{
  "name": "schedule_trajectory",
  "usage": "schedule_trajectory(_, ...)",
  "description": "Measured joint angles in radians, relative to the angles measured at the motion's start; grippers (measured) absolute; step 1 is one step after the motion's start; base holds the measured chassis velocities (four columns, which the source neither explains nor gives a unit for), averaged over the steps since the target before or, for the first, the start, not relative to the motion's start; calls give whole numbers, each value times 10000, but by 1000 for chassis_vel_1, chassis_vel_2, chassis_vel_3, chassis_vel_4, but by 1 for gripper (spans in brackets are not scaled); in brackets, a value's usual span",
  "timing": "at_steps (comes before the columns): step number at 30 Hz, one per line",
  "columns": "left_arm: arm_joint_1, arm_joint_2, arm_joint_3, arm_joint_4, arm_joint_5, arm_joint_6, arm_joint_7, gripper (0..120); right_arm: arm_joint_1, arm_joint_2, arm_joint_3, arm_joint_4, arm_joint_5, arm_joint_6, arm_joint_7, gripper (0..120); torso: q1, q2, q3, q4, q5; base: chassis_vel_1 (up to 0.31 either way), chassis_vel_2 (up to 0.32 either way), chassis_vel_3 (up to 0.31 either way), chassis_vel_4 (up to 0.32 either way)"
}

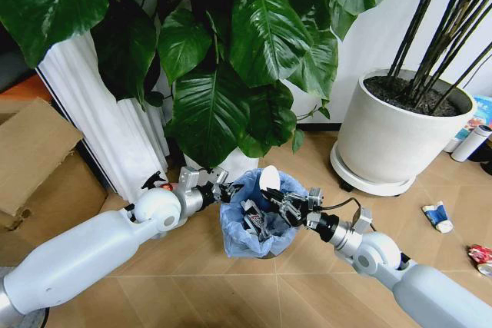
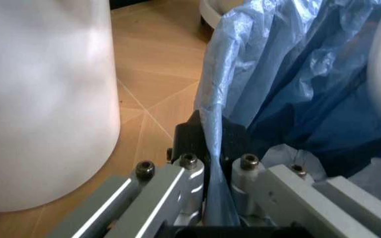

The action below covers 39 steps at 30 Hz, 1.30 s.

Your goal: Pick up the trash bin and place the garbage on the floor into it.

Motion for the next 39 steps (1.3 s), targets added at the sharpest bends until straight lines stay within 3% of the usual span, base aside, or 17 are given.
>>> schedule_trajectory(4,-10,-35,-81,6,-30,0,-6,0,-17,-56,-33,75,89,-58,100,41,0,0,0,1,0,0,0,0,0)
schedule_trajectory(11,70,38,-212,6,-35,0,-7,0,-178,-86,58,203,112,-123,239,62,0,0,0,0,-1,0,0,0,0)
schedule_trajectory(14,98,79,-232,-24,-38,3,-10,0,-286,-157,25,255,117,-504,726,79,0,0,0,0,1,0,0,0,0)
schedule_trajectory(15,98,79,-232,-24,-38,3,-10,0,-286,-157,25,255,117,-504,726,79,0,0,0,0,1,0,0,0,0)
schedule_trajectory(21,85,146,-207,-109,-38,45,27,0,29,-735,-22,417,-329,-982,1426,98,0,0,0,1,1,0,0,0,0)
schedule_trajectory(23,86,190,-150,-147,-32,60,43,0,73,-1022,-18,494,-539,-1092,1533,100,0,0,0,1,3,0,0,0,0)
schedule_trajectory(26,106,250,-78,-64,78,70,73,0,61,-2036,111,862,-852,-1488,1678,100,0,0,1,-1,5,0,0,0,0)
schedule_trajectory(31,181,129,-73,-5,130,60,81,0,166,-2781,152,1273,-733,-1544,1683,100,0,0,0,-1,2,0,0,0,0)
schedule_trajectory(39,234,47,-190,30,124,54,10,0,-15,-2317,636,1351,-572,-1322,1844,100,0,0,0,2,4,0,0,0,0)
